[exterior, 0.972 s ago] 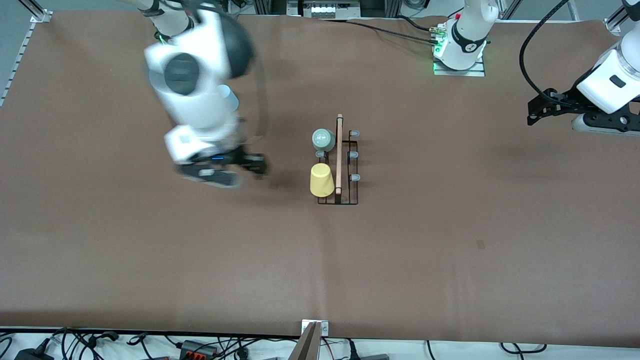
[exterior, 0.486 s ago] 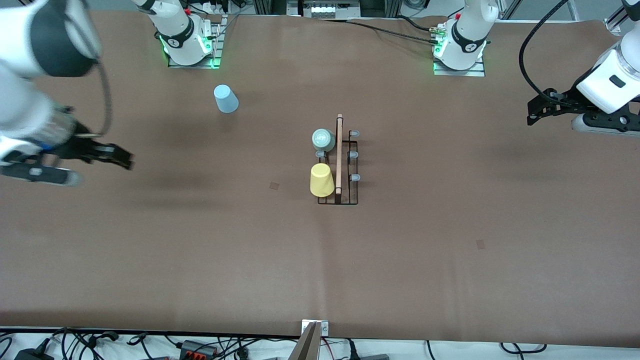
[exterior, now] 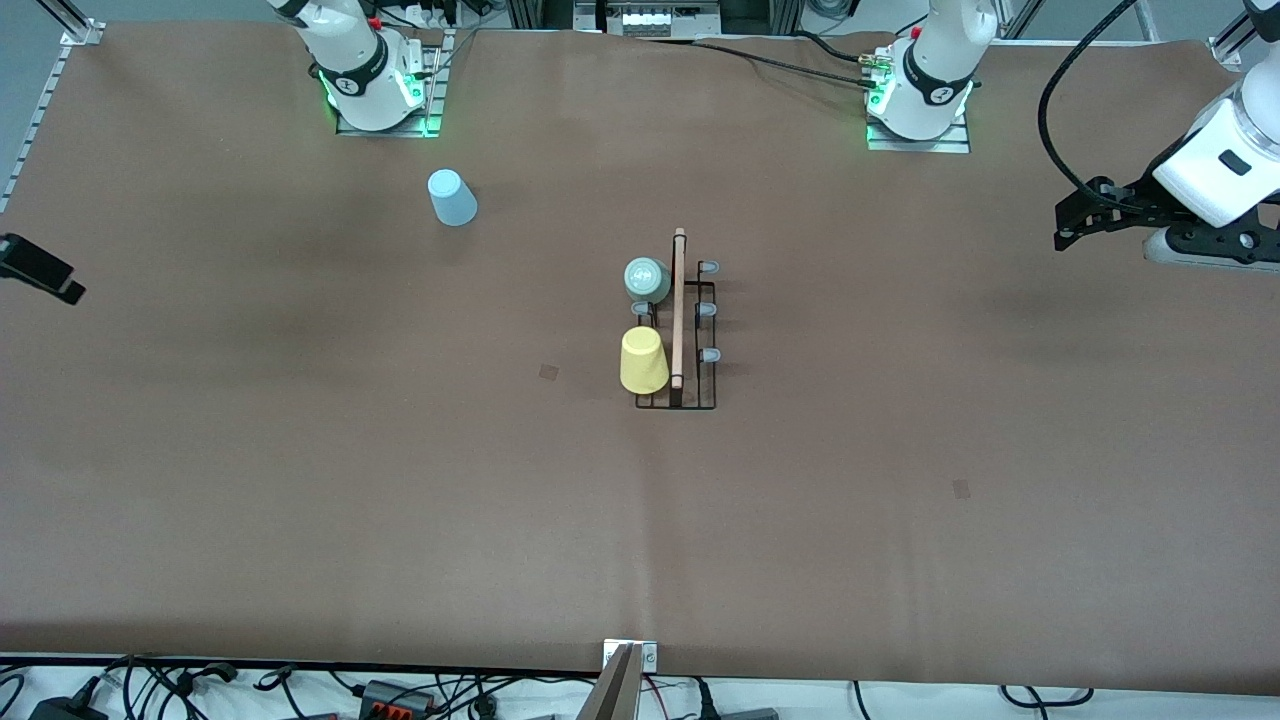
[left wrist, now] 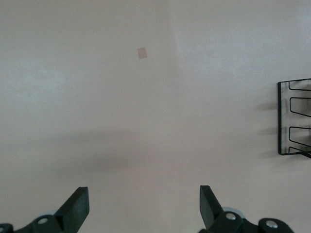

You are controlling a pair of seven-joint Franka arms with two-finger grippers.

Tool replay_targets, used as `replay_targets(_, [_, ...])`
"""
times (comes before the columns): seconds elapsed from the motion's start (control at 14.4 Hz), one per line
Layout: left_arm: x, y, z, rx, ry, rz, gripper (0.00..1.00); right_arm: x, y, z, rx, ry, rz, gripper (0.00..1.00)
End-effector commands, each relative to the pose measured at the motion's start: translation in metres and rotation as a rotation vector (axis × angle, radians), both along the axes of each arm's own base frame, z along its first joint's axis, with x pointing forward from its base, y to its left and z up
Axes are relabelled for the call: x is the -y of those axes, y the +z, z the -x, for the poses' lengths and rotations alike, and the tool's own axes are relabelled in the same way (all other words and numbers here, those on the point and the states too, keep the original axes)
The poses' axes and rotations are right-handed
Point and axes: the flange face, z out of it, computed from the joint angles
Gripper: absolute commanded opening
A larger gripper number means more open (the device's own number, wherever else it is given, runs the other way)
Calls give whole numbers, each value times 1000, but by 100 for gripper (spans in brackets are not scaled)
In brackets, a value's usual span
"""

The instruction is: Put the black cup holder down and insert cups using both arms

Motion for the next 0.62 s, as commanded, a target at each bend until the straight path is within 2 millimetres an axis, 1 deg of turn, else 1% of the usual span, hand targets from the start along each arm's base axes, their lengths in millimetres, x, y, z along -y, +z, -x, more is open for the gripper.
replay_targets(0.0, [0,5,-3,-4,-10,-20,100,-20,-3,-2,-37,56,-15,100])
replay_targets(0.21, [0,5,-3,-6,-10,-20,100,-26,-8,-2,-56,75,-20,100])
replay_targets(0.28, [0,5,-3,-4,-10,-20,100,-37,-8,-3,-57,109,-21,100])
replay_targets(0.35, [0,6,-3,-3,-10,-20,100,-53,-6,-3,-55,138,-20,100])
replay_targets(0.49, [0,6,-3,-3,-10,-20,100,-65,-5,-5,-46,165,-17,100])
replay_targets(0.56, [0,6,-3,-3,-10,-20,100,-77,-3,-4,-50,191,-4,100])
